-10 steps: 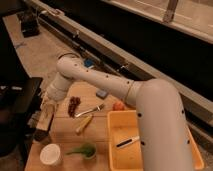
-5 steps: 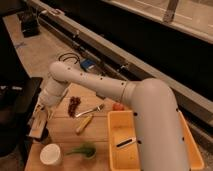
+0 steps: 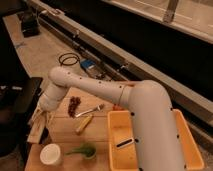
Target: Place eraser in metal cup
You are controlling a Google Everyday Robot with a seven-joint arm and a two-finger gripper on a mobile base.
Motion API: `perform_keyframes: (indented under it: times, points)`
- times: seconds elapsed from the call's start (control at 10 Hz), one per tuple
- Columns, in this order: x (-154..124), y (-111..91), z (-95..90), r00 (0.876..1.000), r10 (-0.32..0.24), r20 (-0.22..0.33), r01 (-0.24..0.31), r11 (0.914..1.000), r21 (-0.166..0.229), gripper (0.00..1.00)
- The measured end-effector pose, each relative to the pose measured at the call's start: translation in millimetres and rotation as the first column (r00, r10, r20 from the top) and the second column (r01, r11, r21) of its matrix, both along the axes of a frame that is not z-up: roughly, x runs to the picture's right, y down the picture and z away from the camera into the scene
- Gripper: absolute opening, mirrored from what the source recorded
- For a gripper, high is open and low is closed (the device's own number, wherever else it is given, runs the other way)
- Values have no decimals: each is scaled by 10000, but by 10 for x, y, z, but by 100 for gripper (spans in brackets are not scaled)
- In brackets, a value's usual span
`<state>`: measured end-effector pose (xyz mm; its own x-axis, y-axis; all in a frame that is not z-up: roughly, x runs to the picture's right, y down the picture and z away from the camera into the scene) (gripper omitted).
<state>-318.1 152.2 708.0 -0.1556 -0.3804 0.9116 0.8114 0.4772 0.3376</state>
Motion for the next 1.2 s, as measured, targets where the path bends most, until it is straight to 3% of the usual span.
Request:
perform_keyframes:
  times: [0.1, 0.4, 0.6, 0.7, 1.2]
  points:
    - [2, 36, 30, 10000, -4, -17, 4, 9999, -140, 6]
    - [19, 87, 49, 9999, -30, -100, 25, 9991, -424, 35]
    - [35, 79, 38, 9999, -17, -163, 11, 9991, -415, 54]
    - [42, 72, 33, 9998, -20, -186, 13, 9992, -393, 59]
    - [56, 53, 24, 9997, 42, -252, -51, 9995, -322, 60]
